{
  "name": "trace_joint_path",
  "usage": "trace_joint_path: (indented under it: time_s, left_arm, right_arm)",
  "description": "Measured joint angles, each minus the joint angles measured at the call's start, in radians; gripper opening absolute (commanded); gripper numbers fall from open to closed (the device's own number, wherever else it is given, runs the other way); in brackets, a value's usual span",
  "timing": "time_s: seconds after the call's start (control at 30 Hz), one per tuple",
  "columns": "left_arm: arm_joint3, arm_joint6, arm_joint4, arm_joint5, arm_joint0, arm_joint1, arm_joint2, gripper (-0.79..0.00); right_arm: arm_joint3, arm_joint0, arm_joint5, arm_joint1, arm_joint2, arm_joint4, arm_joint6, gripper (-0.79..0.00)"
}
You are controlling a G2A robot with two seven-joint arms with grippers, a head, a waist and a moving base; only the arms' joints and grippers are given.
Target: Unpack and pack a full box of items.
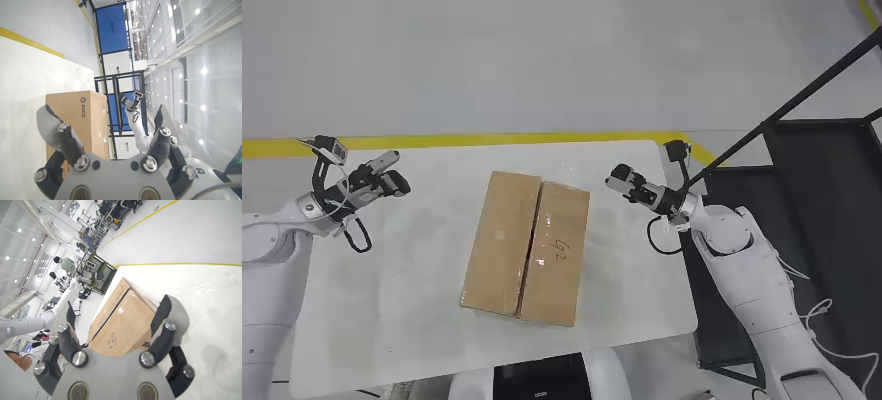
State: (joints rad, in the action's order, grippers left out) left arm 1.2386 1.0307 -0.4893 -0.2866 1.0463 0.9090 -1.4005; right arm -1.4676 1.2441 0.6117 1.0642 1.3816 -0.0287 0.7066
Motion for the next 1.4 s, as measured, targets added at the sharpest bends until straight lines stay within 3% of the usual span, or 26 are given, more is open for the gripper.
trace_joint_path:
  time_s: [0.5, 0.6, 0.93, 1.0, 1.2, 1.4]
  left_arm:
    - [0.043, 0.017, 0.0, 0.045, 0.024, 0.001, 0.012, 0.0]
    - [0.045, 0.078, -0.043, 0.076, 0.04, 0.001, 0.016, 0.0]
    - [0.067, 0.478, -0.111, 0.18, 0.14, -0.016, 0.052, 0.0]
    - [0.088, 0.508, -0.117, 0.211, 0.159, -0.021, 0.072, 0.0]
    - [0.192, 0.505, -0.133, 0.284, 0.203, -0.066, 0.176, 0.0]
    - [0.279, 0.505, -0.135, 0.319, 0.21, -0.156, 0.316, 0.0]
  right_arm:
    - [0.0, 0.0, 0.0, 0.0, 0.0, 0.0, 0.0, 0.0]
    - [0.0, 0.0, 0.0, 0.0, 0.0, 0.0, 0.0, 0.0]
    - [0.0, 0.0, 0.0, 0.0, 0.0, 0.0, 0.0, 0.0]
    - [0.0, 0.0, 0.0, 0.0, 0.0, 0.0, 0.0, 0.0]
    - [0.0, 0.0, 0.0, 0.0, 0.0, 0.0, 0.0, 0.0]
    - [0.0, 0.0, 0.0, 0.0, 0.0, 0.0, 0.0, 0.0]
